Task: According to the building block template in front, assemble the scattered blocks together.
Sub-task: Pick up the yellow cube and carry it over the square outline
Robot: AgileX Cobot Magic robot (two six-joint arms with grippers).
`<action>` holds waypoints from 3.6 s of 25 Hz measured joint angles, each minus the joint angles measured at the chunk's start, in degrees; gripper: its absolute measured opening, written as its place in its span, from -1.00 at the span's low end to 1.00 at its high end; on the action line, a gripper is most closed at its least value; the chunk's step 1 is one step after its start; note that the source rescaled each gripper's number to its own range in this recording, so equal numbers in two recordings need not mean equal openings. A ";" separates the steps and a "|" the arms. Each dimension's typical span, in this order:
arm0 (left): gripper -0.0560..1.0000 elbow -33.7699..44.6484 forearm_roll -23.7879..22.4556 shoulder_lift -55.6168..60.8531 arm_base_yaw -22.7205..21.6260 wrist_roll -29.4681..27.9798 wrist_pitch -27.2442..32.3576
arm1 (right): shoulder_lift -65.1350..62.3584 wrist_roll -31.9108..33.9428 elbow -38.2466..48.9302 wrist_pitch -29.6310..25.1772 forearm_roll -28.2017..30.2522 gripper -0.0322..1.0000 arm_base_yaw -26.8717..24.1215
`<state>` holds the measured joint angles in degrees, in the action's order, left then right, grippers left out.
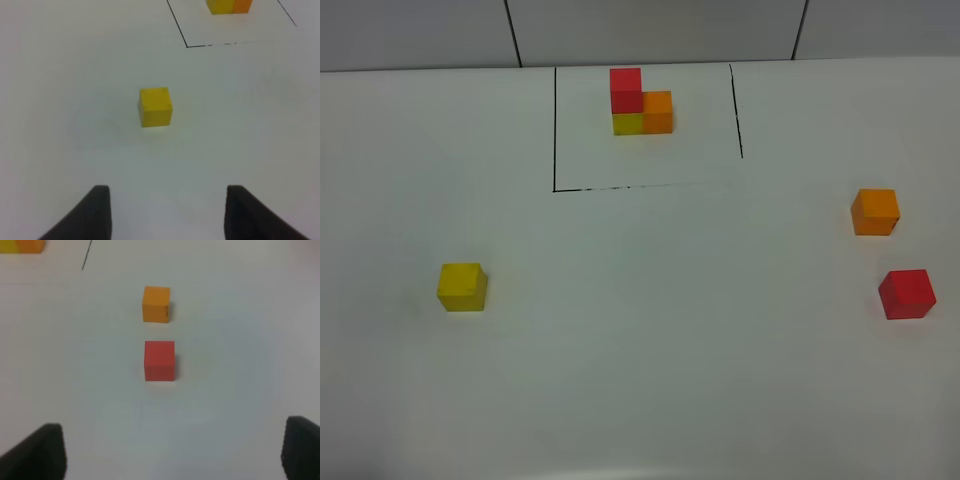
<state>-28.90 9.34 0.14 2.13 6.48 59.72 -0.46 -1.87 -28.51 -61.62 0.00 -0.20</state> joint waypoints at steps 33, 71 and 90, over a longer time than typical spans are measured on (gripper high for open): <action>-0.63 0.00 0.02 0.00 0.00 0.00 0.00 | 0.00 -0.01 0.00 0.00 -0.30 0.51 0.00; 0.92 -33.26 -6.41 -99.55 14.32 -12.62 -15.70 | 0.00 -0.01 0.00 0.00 -0.66 0.51 0.00; 0.91 -29.00 -11.48 -102.82 13.14 -15.91 -21.11 | 0.00 -0.01 0.00 0.00 -0.66 0.51 0.00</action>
<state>-57.90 -2.14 -102.68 15.27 -9.43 38.61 -0.46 -1.88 -28.51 -61.62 -0.66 -0.20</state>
